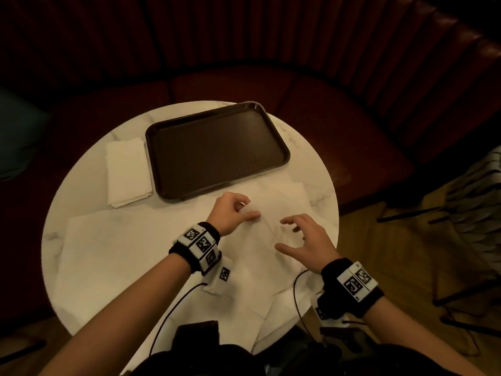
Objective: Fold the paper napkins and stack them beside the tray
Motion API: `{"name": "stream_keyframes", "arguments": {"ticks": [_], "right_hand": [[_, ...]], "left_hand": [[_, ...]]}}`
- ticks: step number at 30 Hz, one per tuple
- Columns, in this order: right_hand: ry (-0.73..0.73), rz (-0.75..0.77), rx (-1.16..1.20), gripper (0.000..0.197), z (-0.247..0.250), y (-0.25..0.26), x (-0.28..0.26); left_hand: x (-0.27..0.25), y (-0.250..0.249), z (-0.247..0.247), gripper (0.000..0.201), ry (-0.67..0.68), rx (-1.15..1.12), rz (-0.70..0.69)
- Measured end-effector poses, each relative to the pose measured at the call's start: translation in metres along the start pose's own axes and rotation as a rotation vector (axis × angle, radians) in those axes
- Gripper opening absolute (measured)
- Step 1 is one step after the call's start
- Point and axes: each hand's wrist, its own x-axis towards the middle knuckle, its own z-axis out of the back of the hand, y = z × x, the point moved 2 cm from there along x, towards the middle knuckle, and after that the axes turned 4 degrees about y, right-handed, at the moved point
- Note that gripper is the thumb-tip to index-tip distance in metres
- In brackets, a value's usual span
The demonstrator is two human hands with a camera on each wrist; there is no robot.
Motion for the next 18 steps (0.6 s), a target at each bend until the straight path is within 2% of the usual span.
{"name": "stream_keyframes", "arguments": {"ticks": [3,7,10,13,15,17,18], "right_hand": [[-0.004,0.051,-0.004,0.049,-0.006,0.013,0.011],[-0.036,0.042,-0.057,0.035,-0.019,0.019,0.025],[0.028,-0.007,-0.120,0.029,-0.032,0.016,0.036],[0.106,-0.032,-0.174,0.026,-0.046,0.009,0.043],[0.136,-0.036,-0.186,0.026,-0.051,0.004,0.045],[0.150,-0.032,-0.173,0.026,-0.053,-0.001,0.046],[0.152,-0.023,-0.164,0.026,-0.054,-0.003,0.047]], "left_hand": [[-0.009,-0.005,0.006,0.025,-0.012,-0.039,0.018],[-0.015,0.002,0.012,0.039,-0.050,-0.052,0.087],[-0.018,0.018,0.015,0.061,-0.078,0.090,0.229],[-0.023,0.035,0.018,0.052,-0.113,0.335,0.371],[-0.025,0.041,0.015,0.066,-0.147,0.537,0.322],[-0.023,0.039,0.010,0.063,-0.211,0.627,0.183],[-0.022,0.039,0.008,0.058,-0.197,0.642,0.151]]}}
